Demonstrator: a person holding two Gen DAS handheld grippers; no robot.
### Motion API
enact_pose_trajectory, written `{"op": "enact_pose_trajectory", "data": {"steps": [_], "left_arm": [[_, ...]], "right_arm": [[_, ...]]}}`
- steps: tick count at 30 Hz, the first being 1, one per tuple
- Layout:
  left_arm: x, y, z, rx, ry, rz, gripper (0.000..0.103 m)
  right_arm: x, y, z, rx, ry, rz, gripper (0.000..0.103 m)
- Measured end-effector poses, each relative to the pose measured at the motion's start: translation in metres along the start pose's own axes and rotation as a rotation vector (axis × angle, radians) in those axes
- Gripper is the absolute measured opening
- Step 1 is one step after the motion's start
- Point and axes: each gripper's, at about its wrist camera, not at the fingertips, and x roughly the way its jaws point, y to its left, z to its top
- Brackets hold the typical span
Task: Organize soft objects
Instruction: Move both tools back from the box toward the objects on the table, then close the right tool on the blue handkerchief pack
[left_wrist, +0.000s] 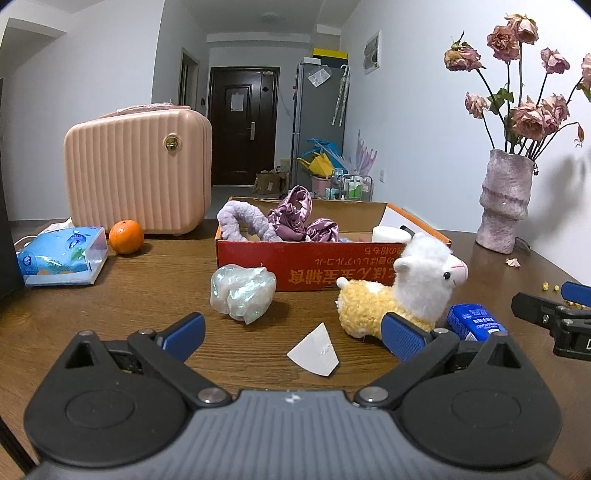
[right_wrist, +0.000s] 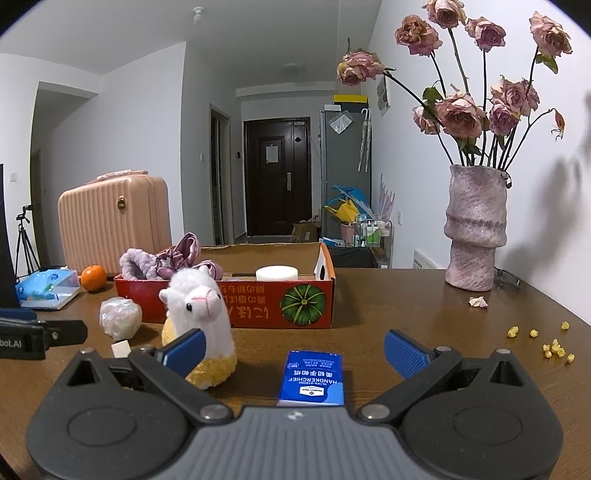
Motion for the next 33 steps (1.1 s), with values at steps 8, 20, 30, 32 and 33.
{"op": "enact_pose_trajectory", "data": {"steps": [8,20,30,32,33], "left_arm": [[0.000,0.000,0.000,-0.001,0.000,0.000,0.103],[0.002,-0.001,-0.001,-0.005,0.011,0.004,0.103],[0.006,-0.001,-0.001,-0.006,0.023,0.010,0.103],[0.006,-0.001,-0.002,-0.005,0.024,0.011,0.103],[0.006,-0.001,-0.002,-0.005,0.025,0.011,0.103]], "right_arm": [[0.002,0.000,-0.001,-0.001,0.011,-0.003,0.103],[0.026,-0.002,-0.009,0.003,0.109,-0.024,0.103],[0.062,-0.003,-0.016,-0.004,0.215,-0.053,0.102],[0.068,-0.004,-0.017,-0.006,0.231,-0.056,0.101],[0.071,-0.003,-0.017,-0.009,0.238,-0.061,0.099]]}}
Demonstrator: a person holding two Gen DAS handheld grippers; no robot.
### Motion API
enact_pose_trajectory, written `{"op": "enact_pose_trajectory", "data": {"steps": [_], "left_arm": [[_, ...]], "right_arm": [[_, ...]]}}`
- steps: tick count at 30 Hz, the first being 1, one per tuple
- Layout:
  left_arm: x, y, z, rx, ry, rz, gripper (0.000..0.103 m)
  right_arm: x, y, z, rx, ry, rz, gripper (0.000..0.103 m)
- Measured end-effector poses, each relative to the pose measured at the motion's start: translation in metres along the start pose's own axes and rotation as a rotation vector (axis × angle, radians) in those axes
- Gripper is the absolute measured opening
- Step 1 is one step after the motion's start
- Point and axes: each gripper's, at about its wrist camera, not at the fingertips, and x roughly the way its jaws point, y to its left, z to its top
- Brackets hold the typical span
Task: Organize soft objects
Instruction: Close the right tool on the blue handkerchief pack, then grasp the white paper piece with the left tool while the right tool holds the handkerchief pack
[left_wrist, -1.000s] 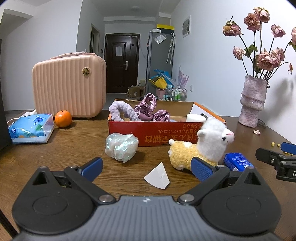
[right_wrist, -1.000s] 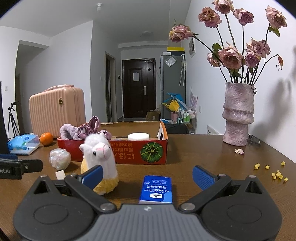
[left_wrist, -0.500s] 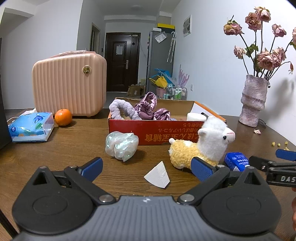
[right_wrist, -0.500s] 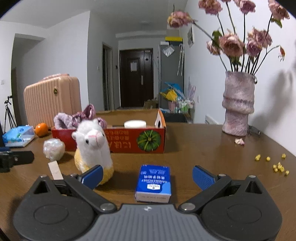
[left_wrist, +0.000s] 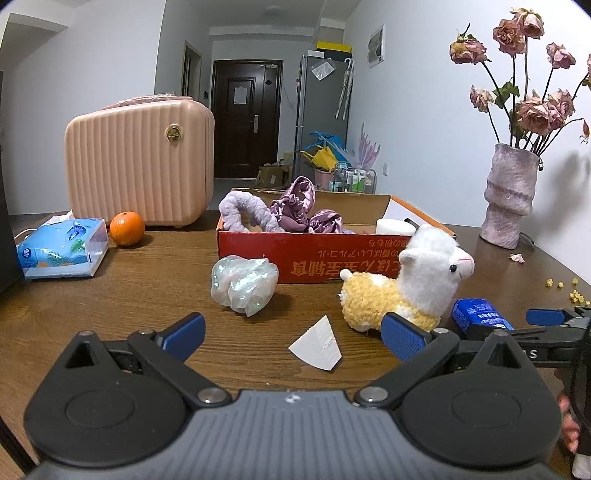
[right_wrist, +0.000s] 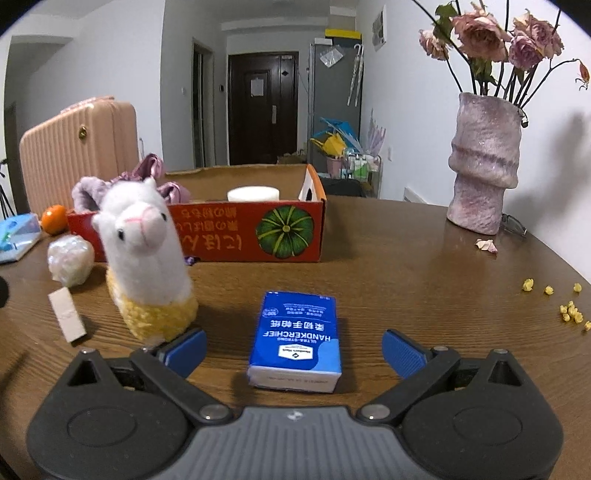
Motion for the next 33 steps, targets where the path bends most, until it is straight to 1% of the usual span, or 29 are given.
{"op": "enact_pose_trajectory", "data": {"steps": [5,7,11,14,16,20,26,33], "left_arm": [[0.001,0.000,0.000,-0.001,0.003,0.000,0.103],[0.001,0.000,0.000,-0.001,0.003,0.001,0.103],[0.001,0.000,-0.001,-0.001,0.005,0.001,0.103],[0.002,0.001,-0.002,-0.002,0.008,0.002,0.103],[0.002,0.001,-0.002,-0.002,0.007,0.003,0.103],[0.002,0.001,-0.002,-0.002,0.007,0.002,0.103],[0.002,0.001,-0.002,-0.003,0.007,0.002,0.103],[0.003,0.002,-0.001,-0.008,0.013,0.000,0.103]], "right_arm": [[0.015,0.000,0.003,-0.006,0.037,-0.011,0.092],[0.020,-0.001,0.005,0.000,0.051,-0.007,0.087],[0.026,-0.003,0.007,0.014,0.063,-0.002,0.081],[0.030,-0.004,0.009,0.019,0.072,0.006,0.070],[0.032,-0.005,0.009,0.022,0.085,0.012,0.059],[0.033,-0.006,0.008,0.034,0.088,0.019,0.052],[0.031,-0.008,0.008,0.043,0.081,0.022,0.051],[0.013,-0.010,0.010,0.057,-0.013,0.014,0.051]]}}
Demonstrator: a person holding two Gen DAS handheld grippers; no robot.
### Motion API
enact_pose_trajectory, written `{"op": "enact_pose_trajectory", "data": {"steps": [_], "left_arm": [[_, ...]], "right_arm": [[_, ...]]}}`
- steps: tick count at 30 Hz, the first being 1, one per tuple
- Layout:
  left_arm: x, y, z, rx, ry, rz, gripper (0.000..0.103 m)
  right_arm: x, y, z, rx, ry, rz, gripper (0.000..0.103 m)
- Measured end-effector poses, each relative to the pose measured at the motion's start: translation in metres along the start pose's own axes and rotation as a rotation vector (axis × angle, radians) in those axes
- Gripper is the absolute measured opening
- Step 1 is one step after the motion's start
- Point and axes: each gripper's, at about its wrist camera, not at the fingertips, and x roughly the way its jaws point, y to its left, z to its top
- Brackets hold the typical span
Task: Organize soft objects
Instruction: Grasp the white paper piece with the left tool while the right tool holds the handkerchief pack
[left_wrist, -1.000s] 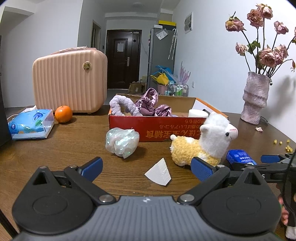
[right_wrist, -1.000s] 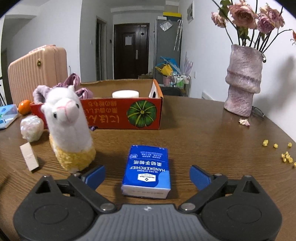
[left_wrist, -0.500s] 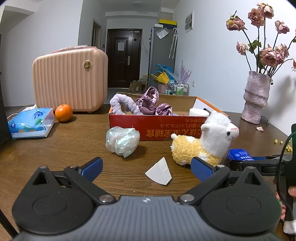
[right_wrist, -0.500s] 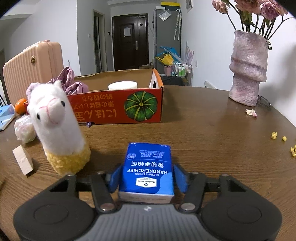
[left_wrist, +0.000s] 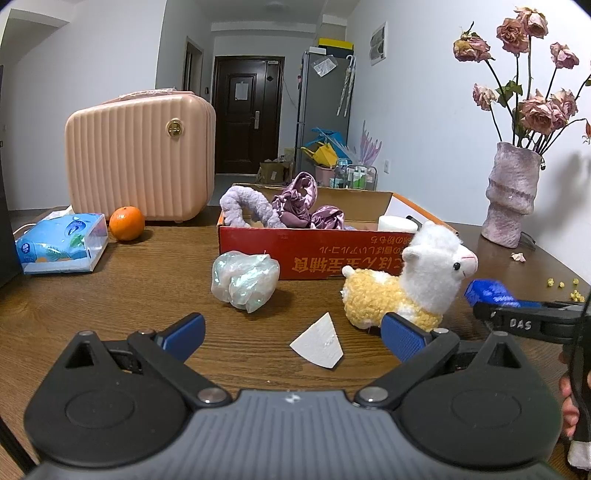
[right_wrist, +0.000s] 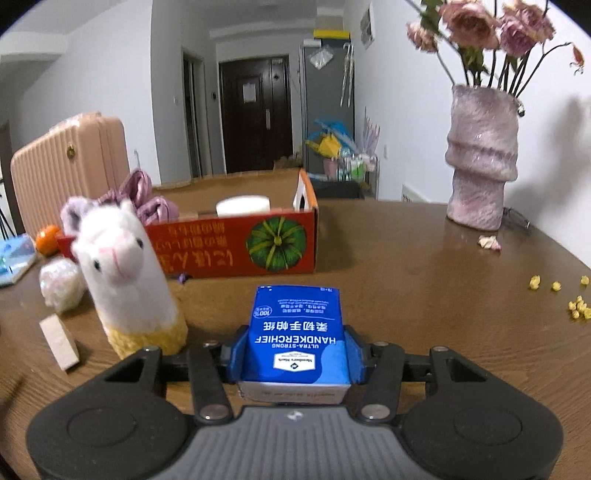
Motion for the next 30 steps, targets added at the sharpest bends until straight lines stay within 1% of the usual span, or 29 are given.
{"op": "enact_pose_trajectory", "data": {"steps": [6,9,20,27,30], "left_arm": [[0.000,0.001,0.001,-0.004,0.004,-0.001,0.103],[0.000,0.001,0.000,-0.004,0.005,-0.003,0.103],[0.008,-0.003,-0.001,0.014,0.025,0.003,0.103],[0.036,-0.009,-0.003,0.056,0.080,0.020,0.103],[0.050,-0.010,-0.002,0.059,0.109,0.024,0.103]], "right_arm": [[-0.018,0.002,0.002,0.008,-0.083,0.014,0.051],[-0.024,0.002,0.002,0.013,-0.110,0.018,0.051],[-0.028,0.002,0.002,0.017,-0.129,0.020,0.051],[-0.028,0.001,0.002,0.016,-0.136,0.019,0.051],[-0.029,0.002,0.001,0.013,-0.138,0.020,0.051]]}}
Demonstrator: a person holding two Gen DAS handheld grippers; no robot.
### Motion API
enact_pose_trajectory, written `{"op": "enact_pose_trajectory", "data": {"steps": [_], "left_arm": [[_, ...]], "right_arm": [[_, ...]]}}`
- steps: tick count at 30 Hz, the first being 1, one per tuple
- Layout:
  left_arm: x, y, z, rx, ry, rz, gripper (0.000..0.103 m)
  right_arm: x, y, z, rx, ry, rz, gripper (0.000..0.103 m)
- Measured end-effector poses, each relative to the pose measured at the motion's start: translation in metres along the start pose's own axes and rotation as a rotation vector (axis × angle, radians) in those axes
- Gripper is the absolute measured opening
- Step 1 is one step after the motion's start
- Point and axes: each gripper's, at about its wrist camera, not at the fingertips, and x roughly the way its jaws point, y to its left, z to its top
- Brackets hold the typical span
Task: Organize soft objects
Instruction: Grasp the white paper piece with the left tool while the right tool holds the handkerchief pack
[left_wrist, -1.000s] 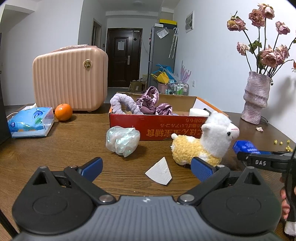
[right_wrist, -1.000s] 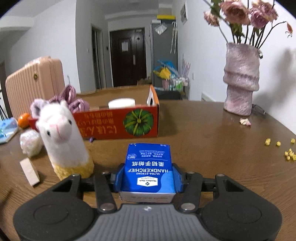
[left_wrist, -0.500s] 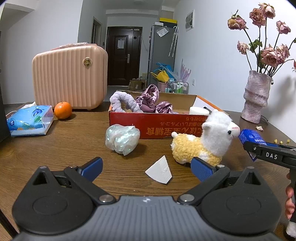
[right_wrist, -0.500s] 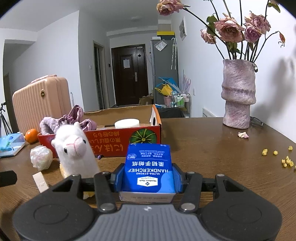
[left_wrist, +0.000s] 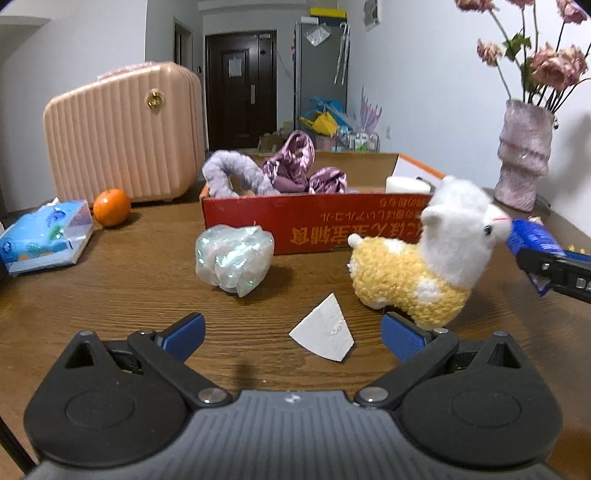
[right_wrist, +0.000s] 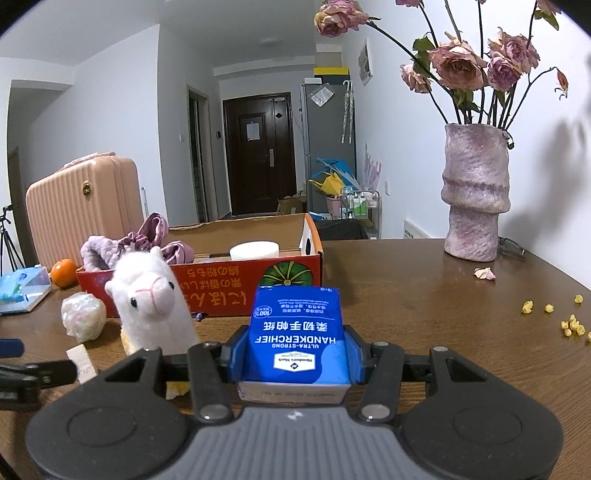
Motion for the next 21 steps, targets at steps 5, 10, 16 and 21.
{"op": "enact_pose_trajectory", "data": {"steps": [5,10,16,21], "left_arm": [[0.018,-0.002,0.004,0.002,0.030,0.001,0.103],[0.027,-0.007,0.006,0.019,0.047,-0.024,0.097],[0.033,-0.009,0.006,0.032,0.069,-0.053,0.069],[0.039,-0.006,0.007,0.019,0.102,-0.078,0.035]], "right_arm": [[0.000,0.001,0.000,-0.006,-0.002,0.003,0.051],[0.000,0.002,-0.001,-0.012,0.000,0.005,0.051],[0.001,0.002,-0.001,-0.016,0.002,0.008,0.051],[0.001,0.003,-0.001,-0.018,0.003,0.010,0.051]]}}
